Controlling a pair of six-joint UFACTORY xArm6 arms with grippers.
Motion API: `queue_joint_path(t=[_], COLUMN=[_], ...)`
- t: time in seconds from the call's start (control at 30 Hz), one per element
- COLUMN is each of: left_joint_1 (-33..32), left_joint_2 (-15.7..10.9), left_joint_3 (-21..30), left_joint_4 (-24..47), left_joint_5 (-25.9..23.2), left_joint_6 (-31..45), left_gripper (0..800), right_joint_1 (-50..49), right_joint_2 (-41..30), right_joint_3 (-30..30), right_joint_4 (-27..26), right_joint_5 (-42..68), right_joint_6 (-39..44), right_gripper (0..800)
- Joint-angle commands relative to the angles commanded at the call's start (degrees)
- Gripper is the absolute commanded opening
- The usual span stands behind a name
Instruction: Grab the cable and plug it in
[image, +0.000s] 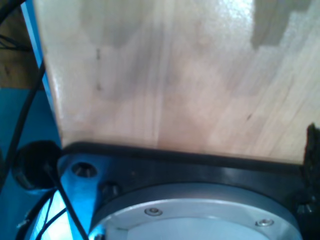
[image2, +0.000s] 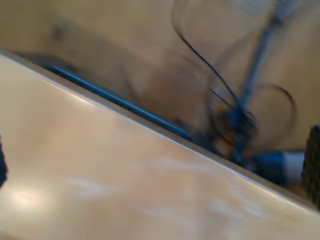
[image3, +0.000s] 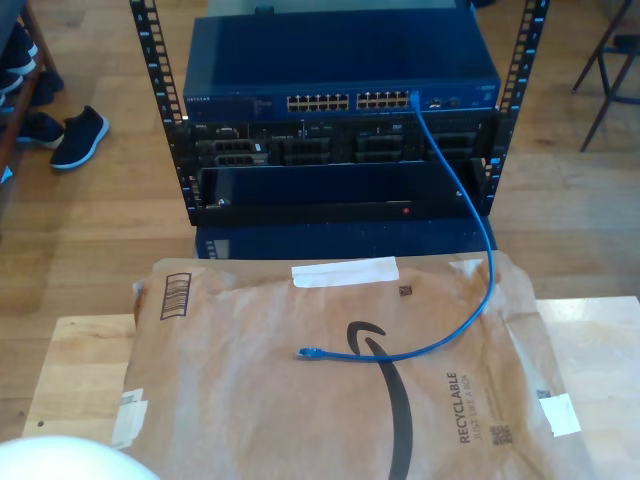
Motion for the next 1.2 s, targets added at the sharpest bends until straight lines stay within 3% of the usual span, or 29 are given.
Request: queue_joint_path(t=[0.13, 0.43, 0.77, 0.9, 1.0, 1.2], left_joint_1=[0.00, 0.00, 0.00, 0.00, 0.00, -0.09], left_joint_2=[0.00, 0.00, 0.00, 0.00, 0.00, 0.00], left_joint_3=[-0.09, 0.00, 0.00, 0.00, -0.09, 0.00], left_joint_4=[0.00, 0.00, 0.00, 0.00, 0.00, 0.00], left_joint_5=[0.00, 0.00, 0.00, 0.00, 0.00, 0.00], left_joint_6=[0.00, 0.00, 0.00, 0.00, 0.00, 0.00], left_gripper=[800, 800, 800, 800, 800, 800], right_joint_1=[-12.66, -26.64, -28.84, -29.10, -29.10, -29.10], right_joint_2=[-2.46, -1.67, 0.53, 5.54, 5.54, 5.45], right_joint_3=[5.80, 15.21, 19.60, 19.52, 19.69, 19.69], right_joint_4=[-0.18, -0.18, 0.97, 1.76, 4.57, 4.66], right_joint_5=[0.00, -6.07, -9.49, -11.25, -11.34, -11.34], right_joint_6=[-5.80, -13.45, -15.12, -15.03, -15.12, -15.12], right_gripper=[798, 798, 800, 800, 800, 800])
